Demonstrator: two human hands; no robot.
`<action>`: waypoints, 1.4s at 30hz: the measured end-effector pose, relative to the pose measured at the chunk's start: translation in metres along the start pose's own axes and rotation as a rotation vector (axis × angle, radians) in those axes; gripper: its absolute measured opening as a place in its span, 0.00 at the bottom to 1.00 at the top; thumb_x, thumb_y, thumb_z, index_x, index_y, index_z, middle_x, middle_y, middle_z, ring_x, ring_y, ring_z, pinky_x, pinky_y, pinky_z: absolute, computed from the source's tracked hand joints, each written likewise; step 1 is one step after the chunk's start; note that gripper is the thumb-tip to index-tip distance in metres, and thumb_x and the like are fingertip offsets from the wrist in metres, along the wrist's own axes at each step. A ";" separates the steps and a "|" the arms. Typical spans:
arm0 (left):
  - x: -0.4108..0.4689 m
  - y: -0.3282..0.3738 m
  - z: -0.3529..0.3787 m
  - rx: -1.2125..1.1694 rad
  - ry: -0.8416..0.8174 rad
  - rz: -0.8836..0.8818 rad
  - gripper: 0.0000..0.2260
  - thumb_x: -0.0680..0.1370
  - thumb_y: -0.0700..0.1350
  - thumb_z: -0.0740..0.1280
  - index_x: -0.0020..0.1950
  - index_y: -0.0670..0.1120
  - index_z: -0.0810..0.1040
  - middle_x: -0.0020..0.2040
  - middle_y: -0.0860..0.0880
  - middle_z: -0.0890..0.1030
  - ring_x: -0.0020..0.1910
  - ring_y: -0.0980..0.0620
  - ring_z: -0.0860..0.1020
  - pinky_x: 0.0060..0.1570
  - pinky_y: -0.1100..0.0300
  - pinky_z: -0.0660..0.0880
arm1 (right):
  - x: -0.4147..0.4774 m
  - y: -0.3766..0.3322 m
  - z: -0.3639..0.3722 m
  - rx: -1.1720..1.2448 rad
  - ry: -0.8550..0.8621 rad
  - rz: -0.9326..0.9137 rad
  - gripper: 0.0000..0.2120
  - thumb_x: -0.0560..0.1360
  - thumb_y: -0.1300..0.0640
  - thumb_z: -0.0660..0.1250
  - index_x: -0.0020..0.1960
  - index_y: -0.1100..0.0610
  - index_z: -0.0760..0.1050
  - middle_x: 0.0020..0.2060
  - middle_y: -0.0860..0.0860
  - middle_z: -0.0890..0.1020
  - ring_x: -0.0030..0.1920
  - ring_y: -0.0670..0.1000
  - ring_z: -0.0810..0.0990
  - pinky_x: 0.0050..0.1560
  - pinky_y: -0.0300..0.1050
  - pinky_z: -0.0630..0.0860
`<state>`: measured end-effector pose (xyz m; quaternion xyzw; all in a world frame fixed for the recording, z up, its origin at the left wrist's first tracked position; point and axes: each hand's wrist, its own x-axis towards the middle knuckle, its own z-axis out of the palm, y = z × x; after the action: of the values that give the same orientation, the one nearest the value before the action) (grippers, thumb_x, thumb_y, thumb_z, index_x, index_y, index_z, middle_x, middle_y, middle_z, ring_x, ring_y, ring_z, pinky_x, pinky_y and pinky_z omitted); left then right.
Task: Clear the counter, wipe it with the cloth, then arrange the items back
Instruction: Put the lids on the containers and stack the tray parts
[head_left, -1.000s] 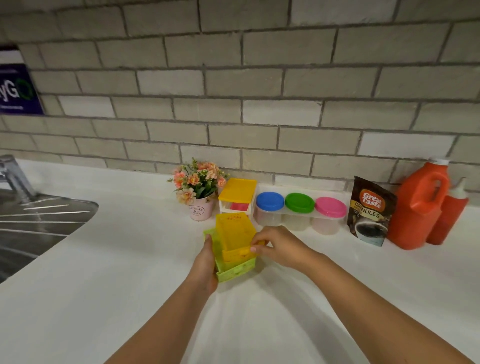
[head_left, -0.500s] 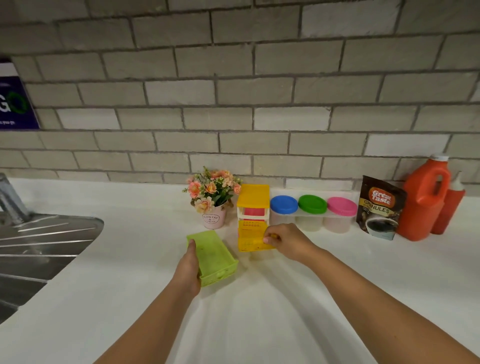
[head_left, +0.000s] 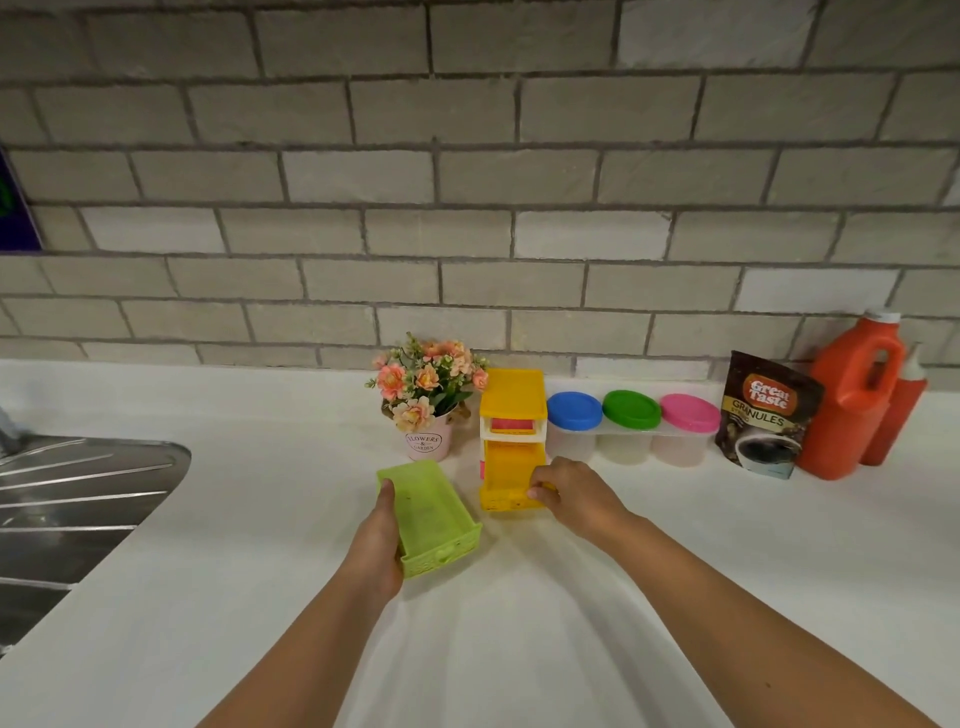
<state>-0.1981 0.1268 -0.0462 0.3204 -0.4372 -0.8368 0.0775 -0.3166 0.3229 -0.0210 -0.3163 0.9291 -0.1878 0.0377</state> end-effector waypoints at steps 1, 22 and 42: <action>0.001 0.000 0.000 -0.003 0.003 -0.004 0.27 0.79 0.61 0.54 0.69 0.43 0.69 0.62 0.40 0.77 0.58 0.42 0.77 0.48 0.49 0.75 | 0.001 0.001 0.002 -0.012 0.003 0.003 0.14 0.80 0.51 0.58 0.57 0.58 0.76 0.55 0.57 0.76 0.56 0.55 0.75 0.55 0.45 0.71; 0.021 -0.005 0.009 0.027 -0.066 0.023 0.20 0.79 0.59 0.54 0.56 0.46 0.75 0.50 0.44 0.81 0.49 0.45 0.80 0.46 0.50 0.76 | 0.076 0.029 0.017 0.368 0.220 0.157 0.32 0.70 0.52 0.72 0.70 0.55 0.62 0.62 0.57 0.72 0.60 0.56 0.73 0.58 0.50 0.71; 0.016 -0.002 0.037 0.081 -0.163 -0.013 0.20 0.80 0.59 0.53 0.55 0.47 0.77 0.50 0.44 0.83 0.48 0.46 0.81 0.48 0.50 0.77 | 0.061 0.027 0.010 0.386 0.378 0.155 0.33 0.73 0.57 0.70 0.72 0.59 0.59 0.62 0.59 0.75 0.61 0.57 0.74 0.54 0.47 0.72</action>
<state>-0.2332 0.1471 -0.0403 0.2569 -0.4735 -0.8422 0.0234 -0.3789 0.3022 -0.0375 -0.1905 0.8881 -0.4137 -0.0625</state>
